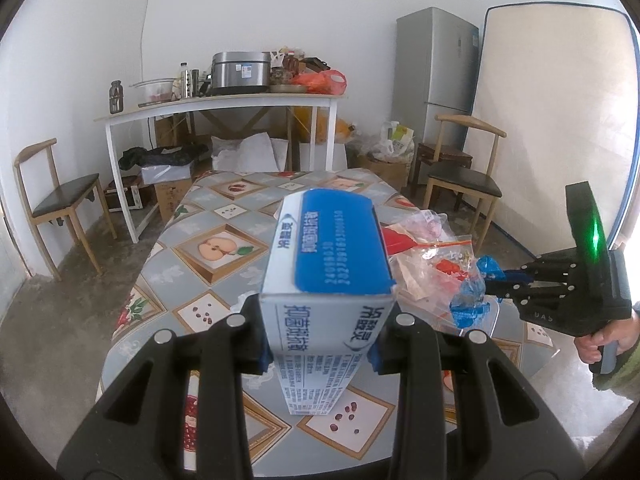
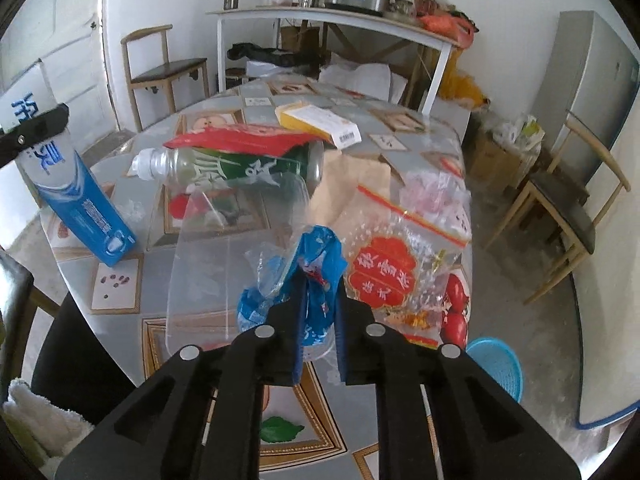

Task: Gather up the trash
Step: 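Carry the toothpaste box and blue wrapper with both grippers toward the blue wastebasket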

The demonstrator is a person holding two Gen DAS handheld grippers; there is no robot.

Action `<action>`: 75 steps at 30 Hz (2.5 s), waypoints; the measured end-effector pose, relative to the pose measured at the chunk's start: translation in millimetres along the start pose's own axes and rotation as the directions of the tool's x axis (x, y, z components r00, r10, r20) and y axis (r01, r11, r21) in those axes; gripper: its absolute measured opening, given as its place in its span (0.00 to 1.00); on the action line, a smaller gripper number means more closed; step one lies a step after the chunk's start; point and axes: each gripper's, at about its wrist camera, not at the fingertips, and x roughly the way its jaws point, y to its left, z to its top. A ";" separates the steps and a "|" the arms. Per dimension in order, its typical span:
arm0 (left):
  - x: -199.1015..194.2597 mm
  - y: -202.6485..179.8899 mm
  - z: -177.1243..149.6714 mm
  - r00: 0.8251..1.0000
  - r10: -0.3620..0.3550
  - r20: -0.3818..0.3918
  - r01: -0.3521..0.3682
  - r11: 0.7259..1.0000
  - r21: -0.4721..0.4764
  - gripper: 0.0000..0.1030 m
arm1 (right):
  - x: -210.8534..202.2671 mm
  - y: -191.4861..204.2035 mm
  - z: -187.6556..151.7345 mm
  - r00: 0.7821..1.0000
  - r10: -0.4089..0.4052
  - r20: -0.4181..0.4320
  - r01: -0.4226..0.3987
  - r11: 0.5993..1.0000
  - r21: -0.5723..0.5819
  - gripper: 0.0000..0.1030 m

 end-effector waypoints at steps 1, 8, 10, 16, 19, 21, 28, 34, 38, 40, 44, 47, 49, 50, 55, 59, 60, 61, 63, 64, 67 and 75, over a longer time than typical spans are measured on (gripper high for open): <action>0.0 0.0 0.1 1.000 -0.001 0.001 0.001 1.000 0.000 0.31 | -1.2 -0.7 0.9 1.000 0.006 0.002 -0.006 1.000 0.007 0.08; -3.1 3.8 -1.3 1.000 -0.005 0.024 0.005 1.000 -0.013 0.31 | -12.9 -11.0 10.7 0.991 0.129 0.022 -0.131 0.985 0.115 0.06; -4.7 5.6 -2.9 1.000 -0.006 0.028 0.007 1.000 -0.016 0.31 | -18.2 -13.8 14.2 0.985 0.168 0.036 -0.171 0.975 0.140 0.06; -4.6 6.4 -2.7 1.000 -0.007 0.029 0.008 1.000 -0.015 0.31 | -30.3 -22.3 22.3 0.947 0.311 0.084 -0.322 0.920 0.224 0.05; -5.3 7.5 -3.1 0.999 -0.009 0.031 0.009 1.000 -0.017 0.31 | -33.5 -29.0 25.8 0.908 0.402 0.117 -0.419 0.865 0.277 0.05; -5.1 8.3 -3.5 0.999 -0.008 0.032 0.008 1.000 -0.019 0.31 | -35.7 -31.7 27.4 0.884 0.448 0.137 -0.468 0.831 0.301 0.05; -10.6 9.0 -0.9 0.999 -0.008 0.046 0.009 0.999 -0.032 0.31 | -44.2 -33.6 32.5 0.809 0.554 0.198 -0.588 0.744 0.317 0.05; -17.7 11.0 -1.0 0.998 -0.009 0.062 0.013 0.998 -0.064 0.31 | -40.9 -30.5 32.3 0.792 0.579 0.194 -0.608 0.720 0.336 0.05; -17.5 13.6 -0.6 0.998 -0.012 0.063 0.018 0.996 -0.090 0.31 | -40.1 -29.4 30.1 0.809 0.560 0.179 -0.585 0.739 0.333 0.05; -20.0 15.3 -2.0 0.998 -0.010 0.065 0.016 0.995 -0.101 0.31 | -36.6 -31.8 28.6 0.811 0.559 0.174 -0.582 0.736 0.345 0.05; -24.4 15.7 0.0 0.997 -0.006 0.081 0.015 0.993 -0.119 0.31 | -34.3 -35.3 27.4 0.807 0.564 0.175 -0.586 0.727 0.357 0.05; -28.2 14.2 2.5 0.995 0.000 0.095 0.012 0.991 -0.130 0.31 | -32.8 -35.3 28.6 0.808 0.562 0.176 -0.584 0.729 0.357 0.05; -32.0 14.2 3.6 0.994 0.000 0.108 0.015 0.991 -0.137 0.31 | -33.0 -35.3 29.1 0.810 0.559 0.178 -0.583 0.732 0.353 0.05; -34.0 12.9 3.9 0.994 0.000 0.113 0.015 0.990 -0.138 0.31 | -33.0 -35.6 29.0 0.811 0.557 0.179 -0.581 0.734 0.352 0.05; -46.6 4.6 12.7 0.988 -0.001 0.153 0.021 0.991 -0.131 0.31 | -30.1 -36.6 29.0 0.811 0.559 0.174 -0.580 0.730 0.360 0.05; -58.9 -2.4 20.6 0.980 -0.015 0.200 0.041 0.991 -0.128 0.31 | -31.5 -34.7 31.7 0.810 0.560 0.174 -0.582 0.731 0.357 0.05; -61.2 -4.0 23.0 0.978 -0.019 0.209 0.046 0.991 -0.127 0.31 | -32.4 -34.2 32.0 0.810 0.560 0.176 -0.583 0.731 0.355 0.05; -63.1 -6.2 26.1 0.976 -0.024 0.218 0.052 0.991 -0.124 0.31 | -33.9 -33.5 32.6 0.809 0.559 0.179 -0.584 0.732 0.351 0.05; -66.2 -11.0 30.0 0.973 -0.029 0.230 0.058 0.991 -0.119 0.31 | -35.5 -32.7 32.9 0.809 0.558 0.184 -0.584 0.733 0.347 0.05; -67.3 -13.8 32.9 0.971 -0.033 0.236 0.063 0.991 -0.118 0.31 | -35.8 -32.8 33.2 0.809 0.558 0.185 -0.585 0.733 0.347 0.05; -69.9 -20.0 40.2 0.966 -0.048 0.254 0.079 0.991 -0.113 0.31 | -36.5 -34.2 33.2 0.808 0.557 0.191 -0.586 0.731 0.350 0.05; -70.6 -41.9 62.0 0.953 -0.093 0.289 0.123 0.989 -0.085 0.31 | -44.5 -48.0 29.6 0.811 0.541 0.222 -0.584 0.727 0.361 0.05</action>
